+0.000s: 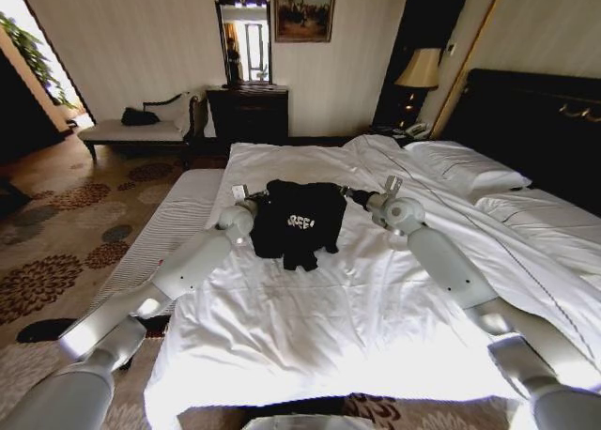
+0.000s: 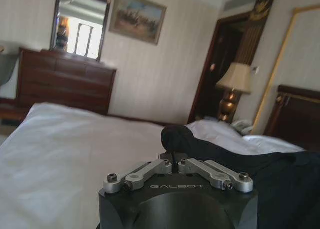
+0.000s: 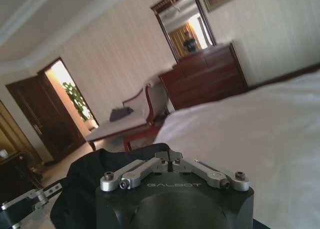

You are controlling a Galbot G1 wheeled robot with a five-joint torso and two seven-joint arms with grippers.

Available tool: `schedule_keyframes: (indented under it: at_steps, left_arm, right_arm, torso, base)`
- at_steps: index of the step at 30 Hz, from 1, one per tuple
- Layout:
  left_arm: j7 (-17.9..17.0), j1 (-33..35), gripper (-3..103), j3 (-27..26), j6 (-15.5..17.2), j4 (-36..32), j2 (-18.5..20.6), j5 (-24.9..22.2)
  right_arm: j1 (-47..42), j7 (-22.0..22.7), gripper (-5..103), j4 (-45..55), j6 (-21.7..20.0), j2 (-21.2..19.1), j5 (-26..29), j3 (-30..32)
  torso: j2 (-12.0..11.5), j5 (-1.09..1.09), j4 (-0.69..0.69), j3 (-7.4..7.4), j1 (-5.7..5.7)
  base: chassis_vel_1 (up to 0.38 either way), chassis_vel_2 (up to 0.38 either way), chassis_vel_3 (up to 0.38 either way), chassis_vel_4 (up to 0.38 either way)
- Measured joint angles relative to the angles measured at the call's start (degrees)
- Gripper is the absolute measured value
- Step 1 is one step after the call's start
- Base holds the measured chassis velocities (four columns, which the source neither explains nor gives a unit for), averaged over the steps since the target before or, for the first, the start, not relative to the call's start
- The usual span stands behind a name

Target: Fold the clothes on the bed.

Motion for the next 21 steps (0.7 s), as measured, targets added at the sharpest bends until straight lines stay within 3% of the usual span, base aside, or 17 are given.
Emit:
schedule_keyframes:
  at_steps: [8, 19, 21]
  left_arm:
    - [-0.07, -10.32, 1, 1.74, 0.62, -2.41, 2.55, -5.03]
    - [1.18, -20.79, 1, 3.62, 1.76, -0.61, 4.92, -10.39]
    - [1.41, -25.80, 1, 4.42, 2.12, -1.04, 6.39, -13.77]
  right_arm:
    - [9.89, 2.17, 0, 2.00, -1.24, -4.81, 6.58, -2.12]
    - [25.04, 2.79, 0, -2.22, -2.11, -6.67, 11.87, -7.50]
    - [29.41, 2.68, 0, -3.28, -2.37, -7.13, 13.58, -8.79]
  torso:
    - [0.00, -0.01, 0.03, 0.00, 0.00]
    - [0.00, -0.03, 0.04, 0.01, 0.01]
    - [0.00, -0.01, 0.01, 0.00, 0.00]
  base:
    - [0.000, 0.000, 0.000, 0.000]
    - [0.000, 0.000, 0.000, 0.000]
    - [0.000, 0.000, 0.000, 0.000]
